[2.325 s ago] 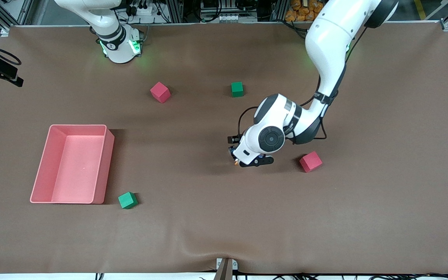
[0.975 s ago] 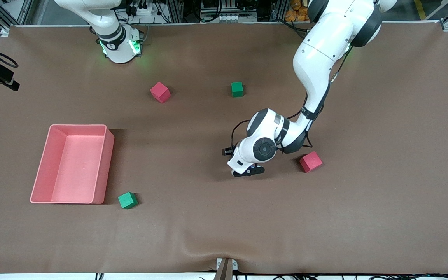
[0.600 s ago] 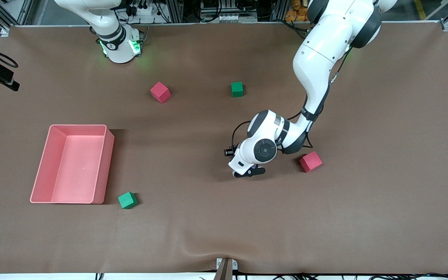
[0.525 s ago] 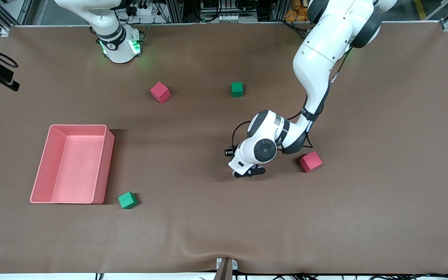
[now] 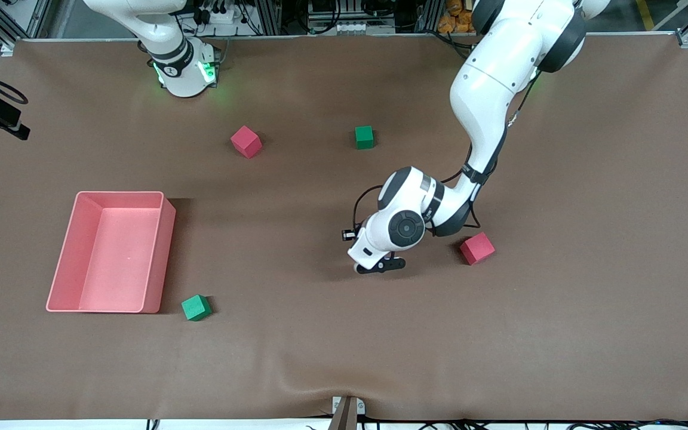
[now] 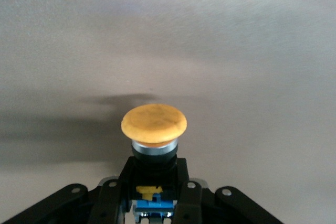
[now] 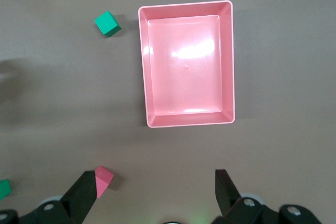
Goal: Place and upright button with both arms
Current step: 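Grasp the button body with the left gripper, then carry the button toward the green cube and lower it upright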
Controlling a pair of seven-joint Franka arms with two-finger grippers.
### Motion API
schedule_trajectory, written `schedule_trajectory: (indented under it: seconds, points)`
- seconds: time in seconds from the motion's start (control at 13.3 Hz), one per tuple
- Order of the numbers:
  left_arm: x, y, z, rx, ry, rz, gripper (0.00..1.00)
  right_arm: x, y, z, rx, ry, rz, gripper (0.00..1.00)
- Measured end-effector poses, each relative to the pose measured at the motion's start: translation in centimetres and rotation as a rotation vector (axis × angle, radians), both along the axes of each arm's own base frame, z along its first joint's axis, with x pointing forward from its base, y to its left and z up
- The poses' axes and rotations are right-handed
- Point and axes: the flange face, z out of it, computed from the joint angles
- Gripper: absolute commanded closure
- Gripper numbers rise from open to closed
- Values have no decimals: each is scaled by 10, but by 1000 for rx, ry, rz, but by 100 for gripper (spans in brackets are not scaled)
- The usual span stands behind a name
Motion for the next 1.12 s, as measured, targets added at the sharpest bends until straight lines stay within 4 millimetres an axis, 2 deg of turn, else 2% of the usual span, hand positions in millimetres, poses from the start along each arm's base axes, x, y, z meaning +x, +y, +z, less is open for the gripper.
schedule_trajectory:
  seconds: [0.22,0.38,0.45,0.6,0.82,1.12]
  points:
    - [-14,-31,56,20,-72,34,100,0,0,0,0,0,0,0]
    - [-38,-58,89,73,-101,115,100,0,0,0,0,0,-1,0]
    - [-54,-72,96,123,-122,157,100,0,0,0,0,0,-1,0]
    - [-96,-107,92,246,-226,235,100,0,0,0,0,0,-1,0]
    - [-166,-151,66,375,-441,299,100,0,-1,0,0,0,-1,0]
    - [-220,-171,44,484,-661,396,100,0,-1,0,0,0,-2,0]
